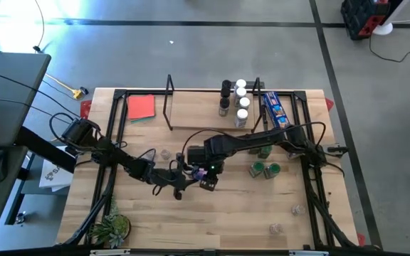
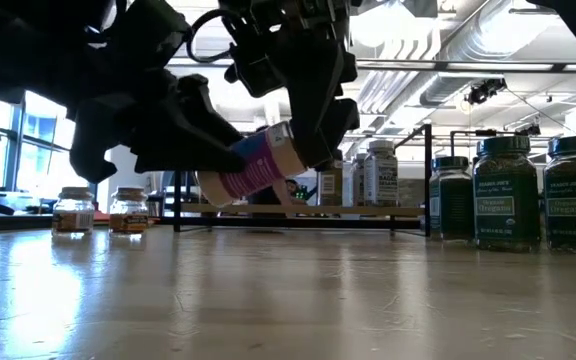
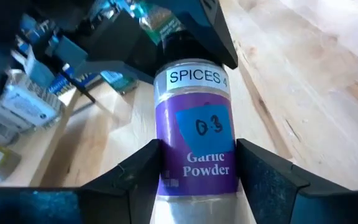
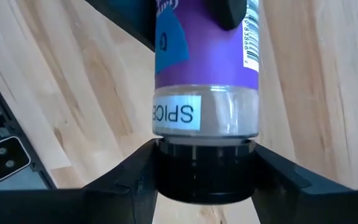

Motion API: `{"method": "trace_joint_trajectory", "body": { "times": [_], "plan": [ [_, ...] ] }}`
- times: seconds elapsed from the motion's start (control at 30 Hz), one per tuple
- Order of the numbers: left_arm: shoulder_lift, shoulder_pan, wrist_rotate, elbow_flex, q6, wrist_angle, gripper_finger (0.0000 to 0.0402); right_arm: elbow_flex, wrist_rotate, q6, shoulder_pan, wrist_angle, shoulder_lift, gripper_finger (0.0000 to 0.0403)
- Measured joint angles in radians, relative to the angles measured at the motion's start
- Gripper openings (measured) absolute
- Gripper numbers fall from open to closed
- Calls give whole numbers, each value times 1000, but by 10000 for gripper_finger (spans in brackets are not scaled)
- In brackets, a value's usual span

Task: Shelf spices
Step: Put the top black seasoning bottle on the shelf aligned with the other black seasoning bottles

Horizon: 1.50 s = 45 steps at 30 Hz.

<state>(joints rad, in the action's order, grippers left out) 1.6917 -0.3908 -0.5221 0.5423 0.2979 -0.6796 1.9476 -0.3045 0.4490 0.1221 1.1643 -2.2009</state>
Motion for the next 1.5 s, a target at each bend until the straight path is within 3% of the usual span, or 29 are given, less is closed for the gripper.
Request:
{"method": "trace_joint_trajectory", "body": {
  "times": [0.87, 1.5],
  "plan": [
    [3, 8, 58, -5, -243, 150, 195, 3, 139, 33, 2, -138, 2, 221],
    [3, -3, 64, -4, -368, 188, 189, 3, 332, -70, 35, -157, 3, 222]
  ]
}}
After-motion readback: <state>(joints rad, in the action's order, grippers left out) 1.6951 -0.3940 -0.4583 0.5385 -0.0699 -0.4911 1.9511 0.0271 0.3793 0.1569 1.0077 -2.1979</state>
